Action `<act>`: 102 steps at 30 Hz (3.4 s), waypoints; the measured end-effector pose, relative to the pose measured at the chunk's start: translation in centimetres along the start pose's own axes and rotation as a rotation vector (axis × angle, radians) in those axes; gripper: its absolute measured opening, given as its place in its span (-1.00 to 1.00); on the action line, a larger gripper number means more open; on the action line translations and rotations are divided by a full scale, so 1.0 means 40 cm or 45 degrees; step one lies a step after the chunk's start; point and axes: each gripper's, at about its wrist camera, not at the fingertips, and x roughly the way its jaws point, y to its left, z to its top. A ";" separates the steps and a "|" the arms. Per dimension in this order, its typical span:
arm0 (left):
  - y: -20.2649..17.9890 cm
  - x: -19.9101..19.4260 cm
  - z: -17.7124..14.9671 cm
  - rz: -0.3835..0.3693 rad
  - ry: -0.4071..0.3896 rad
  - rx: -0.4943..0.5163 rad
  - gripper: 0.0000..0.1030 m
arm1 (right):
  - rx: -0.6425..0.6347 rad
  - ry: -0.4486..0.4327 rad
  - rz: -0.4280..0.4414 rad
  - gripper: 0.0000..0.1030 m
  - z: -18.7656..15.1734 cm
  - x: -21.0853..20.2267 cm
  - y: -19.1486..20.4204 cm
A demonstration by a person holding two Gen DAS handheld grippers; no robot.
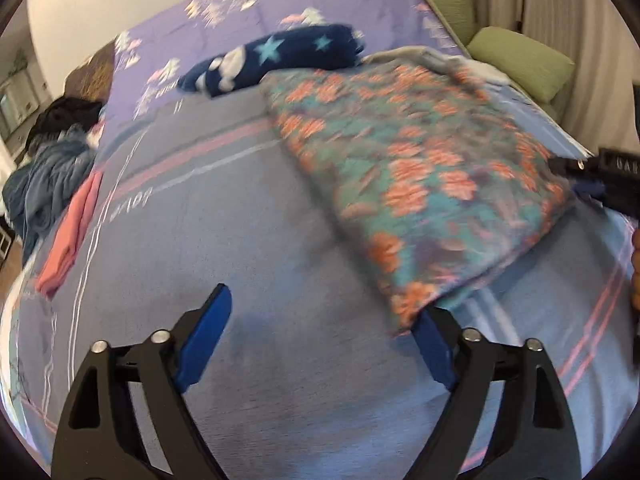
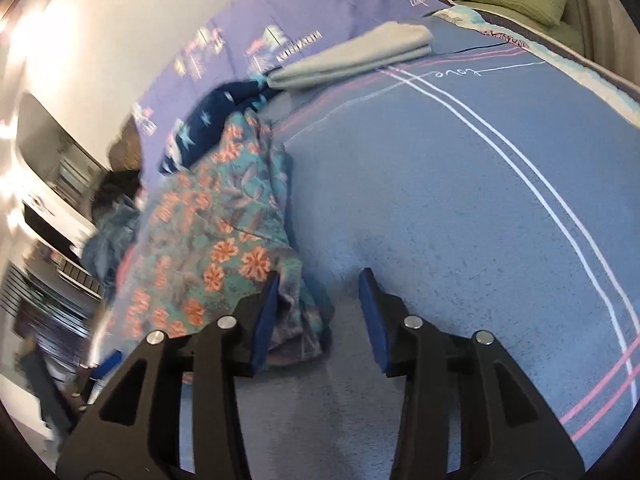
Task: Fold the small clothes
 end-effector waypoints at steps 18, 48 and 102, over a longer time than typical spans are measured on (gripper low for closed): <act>0.001 -0.121 0.093 -0.416 -0.157 -0.078 -0.50 | -0.354 -0.033 0.126 -0.59 0.103 -0.010 0.205; 0.019 0.169 0.218 -0.235 -0.071 -0.089 -0.38 | -0.290 0.206 0.049 -0.77 0.243 0.238 0.133; 0.091 0.316 0.334 -0.646 0.035 -0.291 0.17 | -0.394 0.499 0.545 0.28 0.307 0.345 0.142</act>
